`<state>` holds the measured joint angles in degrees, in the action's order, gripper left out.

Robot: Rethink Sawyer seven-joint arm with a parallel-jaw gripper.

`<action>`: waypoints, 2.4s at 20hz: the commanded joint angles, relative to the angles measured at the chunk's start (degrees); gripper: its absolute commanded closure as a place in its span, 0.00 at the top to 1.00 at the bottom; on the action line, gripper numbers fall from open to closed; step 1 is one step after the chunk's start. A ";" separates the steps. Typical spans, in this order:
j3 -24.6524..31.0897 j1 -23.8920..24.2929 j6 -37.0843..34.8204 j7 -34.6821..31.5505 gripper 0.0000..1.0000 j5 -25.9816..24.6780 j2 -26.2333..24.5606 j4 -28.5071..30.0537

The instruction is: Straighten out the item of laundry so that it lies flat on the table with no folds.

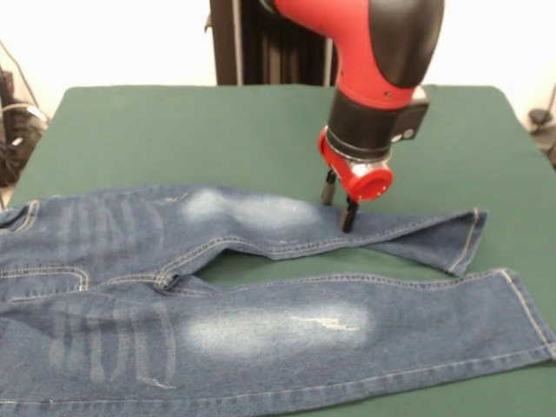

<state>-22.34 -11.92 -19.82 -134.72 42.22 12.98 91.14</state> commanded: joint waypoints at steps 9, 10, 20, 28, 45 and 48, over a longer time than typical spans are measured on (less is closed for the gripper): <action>16.03 10.35 15.29 -8.45 1.00 0.47 -8.54 -13.15; 16.98 11.11 16.03 -8.10 1.00 -0.13 -8.49 -13.18; 19.61 13.53 17.82 -9.46 1.00 -4.45 -8.20 -13.00; 16.46 11.77 16.22 -11.75 1.00 -2.90 -9.62 -16.59; 19.55 16.41 13.31 -7.46 1.00 -4.56 -11.65 -24.34; 19.10 16.50 11.87 -7.55 1.00 -4.58 -12.12 -25.73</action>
<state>-12.87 2.13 -30.92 -134.72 34.46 12.90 80.72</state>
